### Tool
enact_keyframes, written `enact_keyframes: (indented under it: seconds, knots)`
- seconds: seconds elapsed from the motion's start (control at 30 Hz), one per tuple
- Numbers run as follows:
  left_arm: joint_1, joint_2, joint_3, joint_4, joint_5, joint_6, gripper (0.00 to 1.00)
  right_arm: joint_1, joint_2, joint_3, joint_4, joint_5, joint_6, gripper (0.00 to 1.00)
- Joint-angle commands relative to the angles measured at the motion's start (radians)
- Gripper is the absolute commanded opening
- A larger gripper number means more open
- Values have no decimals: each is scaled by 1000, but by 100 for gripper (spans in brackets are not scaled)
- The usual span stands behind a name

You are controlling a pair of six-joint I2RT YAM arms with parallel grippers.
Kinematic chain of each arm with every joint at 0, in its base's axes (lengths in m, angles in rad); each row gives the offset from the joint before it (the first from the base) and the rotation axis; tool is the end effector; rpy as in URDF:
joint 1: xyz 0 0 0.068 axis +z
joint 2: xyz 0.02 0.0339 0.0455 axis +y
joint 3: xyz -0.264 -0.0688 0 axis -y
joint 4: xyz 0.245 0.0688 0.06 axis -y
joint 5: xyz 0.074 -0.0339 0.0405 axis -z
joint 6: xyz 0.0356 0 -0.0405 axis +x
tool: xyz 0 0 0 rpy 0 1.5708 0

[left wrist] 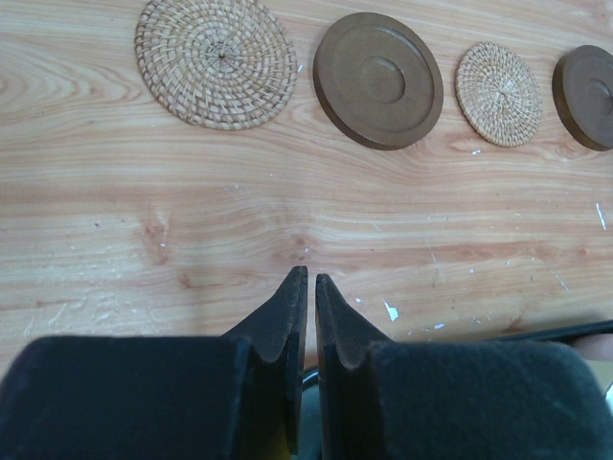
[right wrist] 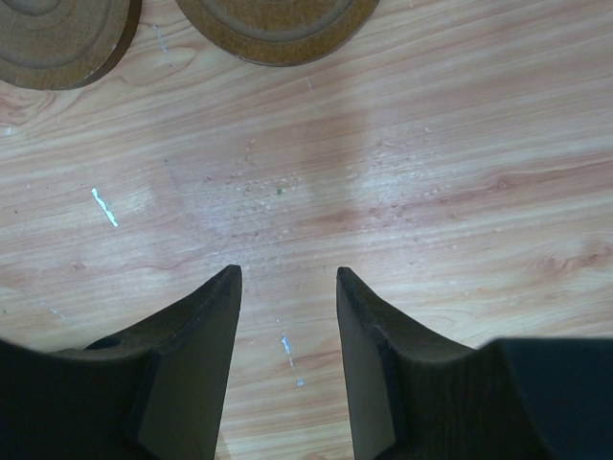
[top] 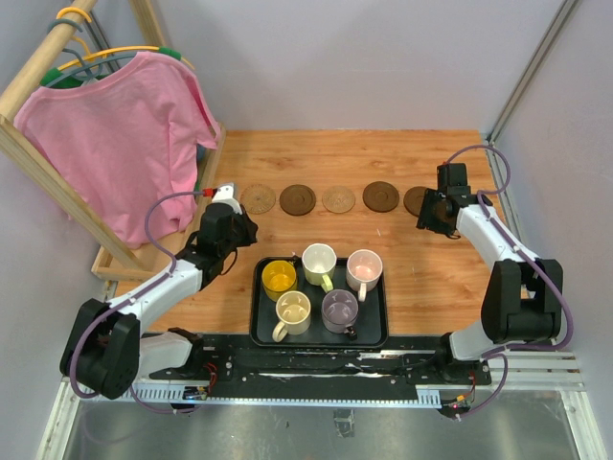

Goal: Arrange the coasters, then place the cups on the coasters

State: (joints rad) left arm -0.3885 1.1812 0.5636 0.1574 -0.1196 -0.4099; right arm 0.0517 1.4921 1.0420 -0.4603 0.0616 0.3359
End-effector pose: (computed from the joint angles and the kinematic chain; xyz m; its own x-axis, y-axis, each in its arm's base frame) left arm 0.2350 -0.0916 0.2162 -0.4874 -0.2280 -0.8429 0.0904 0.9469 -0.3085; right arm 0.3128 0.0140 0.2376 -0.7492 0.2907 -0.5952 0.2469 0.9564 0.1563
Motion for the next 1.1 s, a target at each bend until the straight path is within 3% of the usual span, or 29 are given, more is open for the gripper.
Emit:
enact_keyframes:
  seconds: [0.0,0.5,0.83,1.07]
  knots:
    - [0,-2,-12,54,-42,-24,12,-13,12,-2,6,31,13,45]
    - [1,42,-25,122,-28,-37,12,-37,-26,-19,17,104,-5,46]
    - [1,81,-28,135,-7,-63,12,-56,138,28,68,-65,18,43]
    - [1,114,-32,151,21,-79,12,-38,231,68,82,-60,28,43]
